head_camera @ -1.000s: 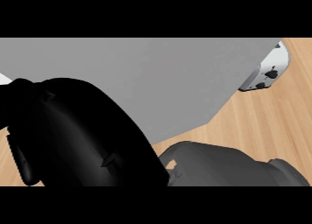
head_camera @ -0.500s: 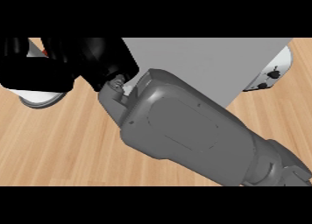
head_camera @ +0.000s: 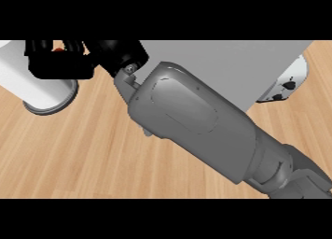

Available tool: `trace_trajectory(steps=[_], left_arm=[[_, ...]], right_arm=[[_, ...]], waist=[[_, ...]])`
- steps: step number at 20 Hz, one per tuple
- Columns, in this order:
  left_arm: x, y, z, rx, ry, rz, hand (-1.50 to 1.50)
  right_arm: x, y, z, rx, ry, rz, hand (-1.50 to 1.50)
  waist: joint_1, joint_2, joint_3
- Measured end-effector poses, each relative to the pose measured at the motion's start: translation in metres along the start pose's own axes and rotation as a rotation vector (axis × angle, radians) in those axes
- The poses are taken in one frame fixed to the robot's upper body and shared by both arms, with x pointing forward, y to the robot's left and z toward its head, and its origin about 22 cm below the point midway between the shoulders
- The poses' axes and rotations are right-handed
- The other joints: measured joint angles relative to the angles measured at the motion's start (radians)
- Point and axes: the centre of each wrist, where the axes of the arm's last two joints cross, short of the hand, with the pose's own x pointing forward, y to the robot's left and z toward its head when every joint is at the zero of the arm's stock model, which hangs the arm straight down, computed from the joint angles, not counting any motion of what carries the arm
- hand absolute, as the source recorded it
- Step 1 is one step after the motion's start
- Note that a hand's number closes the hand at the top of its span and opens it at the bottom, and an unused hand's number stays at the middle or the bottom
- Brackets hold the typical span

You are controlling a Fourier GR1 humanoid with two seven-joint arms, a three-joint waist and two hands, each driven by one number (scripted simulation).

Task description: Pick up the wine, place it into the cabinet and close the cabinet

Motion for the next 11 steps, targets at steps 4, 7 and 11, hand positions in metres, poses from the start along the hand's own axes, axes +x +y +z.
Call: trace_trajectory(steps=[4,7,11], left_arm=[[0.001,-0.003,-0.002,0.0,0.0,0.0,1.5],[0.003,-0.002,-0.004,0.007,-0.004,-0.008,1.5],[0.004,-0.003,-0.006,0.006,-0.009,-0.01,1.5]], right_arm=[[-0.007,0.0,-0.004,0.018,-0.04,0.031,1.5],[-0.012,-0.001,-0.006,0.022,-0.066,0.058,1.5],[-0.017,-0.002,-0.008,0.025,-0.088,0.081,1.5]], waist=[[0.004,-0.004,-0.011],[0.001,-0.005,-0.016],[0.002,-0.007,-0.021]])
